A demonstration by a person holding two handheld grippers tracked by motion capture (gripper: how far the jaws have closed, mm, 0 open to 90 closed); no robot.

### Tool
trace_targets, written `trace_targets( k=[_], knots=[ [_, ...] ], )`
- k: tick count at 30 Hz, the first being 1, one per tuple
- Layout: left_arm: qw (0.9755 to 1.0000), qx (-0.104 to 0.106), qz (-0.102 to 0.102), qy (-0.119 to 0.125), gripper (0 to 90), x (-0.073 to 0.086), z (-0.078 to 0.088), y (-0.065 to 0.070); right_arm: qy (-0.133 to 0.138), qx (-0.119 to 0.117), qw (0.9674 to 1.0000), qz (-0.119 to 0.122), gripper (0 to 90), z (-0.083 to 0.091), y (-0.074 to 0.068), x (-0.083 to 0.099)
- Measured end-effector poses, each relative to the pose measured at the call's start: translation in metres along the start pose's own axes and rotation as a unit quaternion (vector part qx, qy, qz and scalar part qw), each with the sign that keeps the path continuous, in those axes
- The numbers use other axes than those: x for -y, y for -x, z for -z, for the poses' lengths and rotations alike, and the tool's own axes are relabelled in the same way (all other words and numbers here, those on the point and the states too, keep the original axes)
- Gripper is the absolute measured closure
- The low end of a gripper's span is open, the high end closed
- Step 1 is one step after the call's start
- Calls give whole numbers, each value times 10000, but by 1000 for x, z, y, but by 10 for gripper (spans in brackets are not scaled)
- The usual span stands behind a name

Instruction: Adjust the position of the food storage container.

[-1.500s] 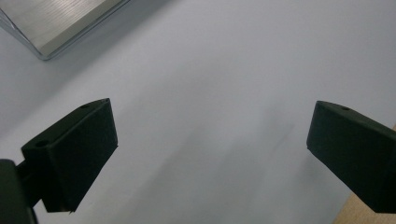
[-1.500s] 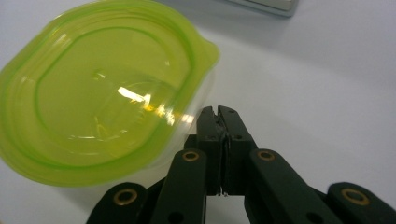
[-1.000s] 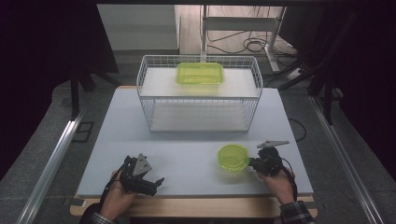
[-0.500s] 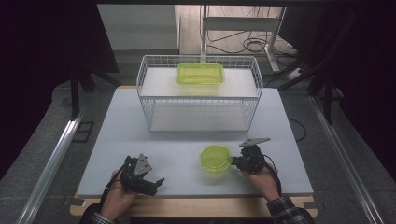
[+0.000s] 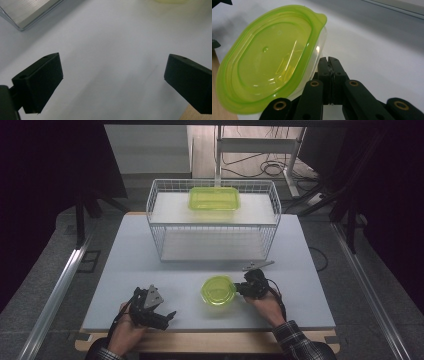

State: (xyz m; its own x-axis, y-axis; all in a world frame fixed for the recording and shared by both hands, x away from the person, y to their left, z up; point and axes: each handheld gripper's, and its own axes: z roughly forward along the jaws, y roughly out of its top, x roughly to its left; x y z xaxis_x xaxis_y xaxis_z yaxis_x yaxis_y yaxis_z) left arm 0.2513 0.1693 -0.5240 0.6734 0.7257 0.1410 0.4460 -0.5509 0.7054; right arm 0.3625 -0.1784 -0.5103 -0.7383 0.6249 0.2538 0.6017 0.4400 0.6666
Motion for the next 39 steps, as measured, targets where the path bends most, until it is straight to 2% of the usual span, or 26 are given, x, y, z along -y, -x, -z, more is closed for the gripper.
trace_targets(
  k=[5,9,17,21,26,31,35,37,39],
  knots=[
    [10000,5,5,-3,18,0,0,0,-6,-131,9999,35,882,-11,-4,-7],
    [10000,9,31,-5,18,0,0,0,-26,-64,9999,139,881,-13,-5,-9],
    [10000,18,38,-22,18,0,0,0,89,237,9994,233,861,1,4,-6],
    [9999,30,132,-1,20,0,1,0,181,362,9988,269,816,12,7,-3],
    [9996,65,268,35,22,-1,3,0,370,467,9976,351,724,30,9,-1],
    [9990,226,337,164,12,-1,5,0,530,605,9961,366,575,44,9,4],
    [9992,185,330,152,10,0,4,-1,625,680,9949,399,446,49,7,6],
    [9993,140,300,149,9,0,4,-1,684,728,9938,485,343,51,5,9],
    [9994,111,282,145,9,1,3,-1,658,722,9938,533,302,52,5,12]
  ],
)
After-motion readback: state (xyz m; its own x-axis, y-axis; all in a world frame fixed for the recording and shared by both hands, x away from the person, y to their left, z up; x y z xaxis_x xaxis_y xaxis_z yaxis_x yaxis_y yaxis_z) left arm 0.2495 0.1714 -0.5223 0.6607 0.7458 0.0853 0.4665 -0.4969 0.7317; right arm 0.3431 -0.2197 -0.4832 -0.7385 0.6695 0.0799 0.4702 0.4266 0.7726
